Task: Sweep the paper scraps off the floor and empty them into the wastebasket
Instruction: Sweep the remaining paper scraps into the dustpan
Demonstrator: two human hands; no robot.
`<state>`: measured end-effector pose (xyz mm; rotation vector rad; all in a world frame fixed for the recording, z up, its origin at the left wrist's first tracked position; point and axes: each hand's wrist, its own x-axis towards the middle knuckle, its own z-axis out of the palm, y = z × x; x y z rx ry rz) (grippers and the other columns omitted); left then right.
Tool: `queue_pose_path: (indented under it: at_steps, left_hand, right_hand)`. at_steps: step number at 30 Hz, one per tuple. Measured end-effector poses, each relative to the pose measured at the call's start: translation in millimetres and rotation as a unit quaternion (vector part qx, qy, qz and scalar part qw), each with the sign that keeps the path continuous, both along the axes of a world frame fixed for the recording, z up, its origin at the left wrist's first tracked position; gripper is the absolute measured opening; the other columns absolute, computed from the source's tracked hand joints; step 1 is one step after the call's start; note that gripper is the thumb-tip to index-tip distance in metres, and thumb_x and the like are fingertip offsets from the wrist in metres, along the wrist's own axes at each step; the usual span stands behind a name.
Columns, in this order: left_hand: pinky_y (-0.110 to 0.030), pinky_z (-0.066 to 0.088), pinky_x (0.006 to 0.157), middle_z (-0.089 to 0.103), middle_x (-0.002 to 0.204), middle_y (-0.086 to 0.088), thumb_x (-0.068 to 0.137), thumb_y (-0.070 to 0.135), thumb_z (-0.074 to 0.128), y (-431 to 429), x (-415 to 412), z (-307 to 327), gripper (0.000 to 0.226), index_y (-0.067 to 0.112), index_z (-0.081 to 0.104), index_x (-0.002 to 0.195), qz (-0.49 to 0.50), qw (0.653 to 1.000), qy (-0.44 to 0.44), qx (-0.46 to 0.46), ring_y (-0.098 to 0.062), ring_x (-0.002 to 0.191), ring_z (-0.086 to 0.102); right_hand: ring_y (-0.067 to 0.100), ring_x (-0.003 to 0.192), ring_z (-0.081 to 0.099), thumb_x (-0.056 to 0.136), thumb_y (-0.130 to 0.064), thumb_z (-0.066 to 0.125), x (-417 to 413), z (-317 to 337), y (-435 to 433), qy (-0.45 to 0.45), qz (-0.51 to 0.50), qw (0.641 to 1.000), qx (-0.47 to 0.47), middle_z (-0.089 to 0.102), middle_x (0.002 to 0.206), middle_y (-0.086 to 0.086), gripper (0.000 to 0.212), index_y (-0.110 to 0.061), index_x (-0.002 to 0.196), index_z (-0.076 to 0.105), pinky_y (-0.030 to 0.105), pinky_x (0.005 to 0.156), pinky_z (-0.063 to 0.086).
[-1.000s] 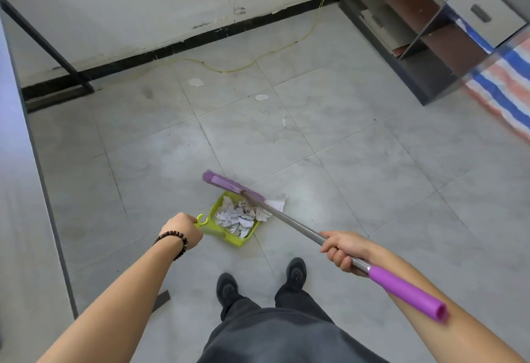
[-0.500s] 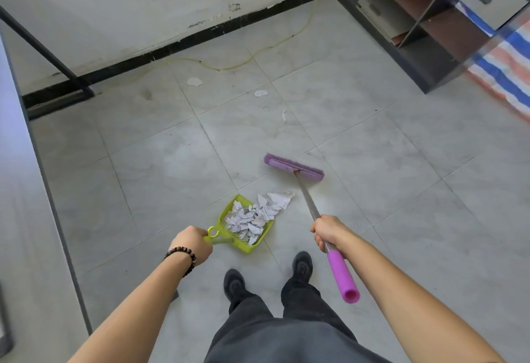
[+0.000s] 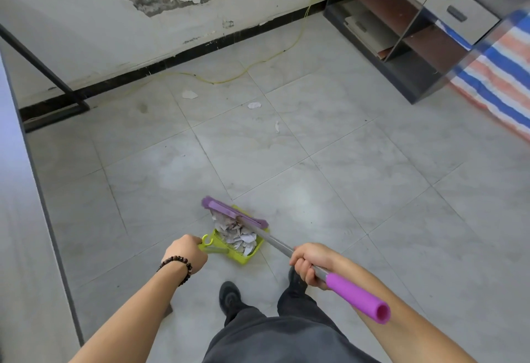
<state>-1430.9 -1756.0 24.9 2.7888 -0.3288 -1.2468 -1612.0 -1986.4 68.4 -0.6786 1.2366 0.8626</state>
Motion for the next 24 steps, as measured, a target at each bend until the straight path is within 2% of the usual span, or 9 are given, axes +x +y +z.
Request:
queue_pose_path:
  at_steps: [4,8,11,15,17,22,24]
  left_hand:
    - [-0.022,0.041,0.05,0.06,0.069,0.003,0.08,0.01,0.047,11,2,7,0.033,0.024,0.069,0.101,0.004,1.0,-0.011,-0.012,-0.023,0.069,0.061]
    - [-0.023,0.041,0.052,0.061,0.071,0.001,0.08,0.01,0.048,18,11,19,0.036,0.025,0.07,0.104,0.032,0.998,-0.033,-0.039,-0.023,0.067,0.059]
    - [-0.022,0.04,0.05,0.061,0.073,0.001,0.081,0.012,0.048,28,24,26,0.037,0.027,0.069,0.108,0.074,0.994,-0.048,-0.068,-0.023,0.066,0.058]
    - [-0.025,0.044,0.061,0.064,0.076,-0.003,0.084,0.019,0.052,39,45,33,0.028,0.026,0.072,0.104,0.103,0.987,-0.068,-0.103,-0.028,0.075,0.06]
    - [-0.024,0.043,0.06,0.064,0.074,-0.001,0.083,0.019,0.053,44,55,34,0.029,0.029,0.072,0.103,0.112,0.984,-0.076,-0.116,-0.028,0.075,0.06]
    - [-0.023,0.038,0.051,0.063,0.071,0.001,0.083,0.015,0.05,55,72,31,0.041,0.034,0.069,0.114,0.147,0.977,-0.084,-0.128,-0.024,0.068,0.059]
    - [-0.024,0.039,0.051,0.066,0.073,-0.001,0.081,0.011,0.05,56,75,29,0.043,0.032,0.07,0.113,0.171,0.971,-0.082,-0.146,-0.024,0.068,0.06]
  right_hand:
    - [0.001,0.029,0.032,0.096,-0.007,0.042,15,20,-8,-0.026,0.024,0.999,-0.03,0.032,0.044,-0.009,0.024,-0.025,0.079,0.043,0.011,0.029,0.027]
    - [0.001,0.03,0.033,0.096,-0.011,0.043,30,30,-9,-0.025,0.052,0.997,-0.048,0.034,0.045,-0.008,0.03,-0.02,0.067,0.039,0.012,0.03,0.028]
    - [0.004,0.028,0.035,0.095,-0.008,0.042,42,32,-1,-0.06,0.108,0.983,-0.133,0.041,0.044,-0.004,0.031,-0.014,0.065,0.047,0.015,0.029,0.028]
    - [0.001,0.027,0.032,0.094,-0.008,0.039,62,38,14,-0.036,0.13,0.979,-0.153,0.035,0.04,-0.008,0.031,-0.02,0.066,0.037,0.013,0.029,0.026]
    - [0.002,0.027,0.031,0.093,-0.006,0.04,71,42,19,-0.042,0.122,0.976,-0.175,0.034,0.041,-0.007,0.028,-0.021,0.07,0.038,0.013,0.03,0.025]
    - [0.003,0.025,0.033,0.097,-0.01,0.04,84,51,24,-0.058,0.051,0.982,-0.173,0.035,0.039,-0.006,0.037,-0.019,0.062,0.039,0.012,0.029,0.026]
    - [0.002,0.026,0.032,0.095,-0.005,0.042,92,54,22,-0.082,0.001,0.981,-0.176,0.034,0.041,-0.007,0.029,-0.029,0.079,0.048,0.011,0.029,0.025]
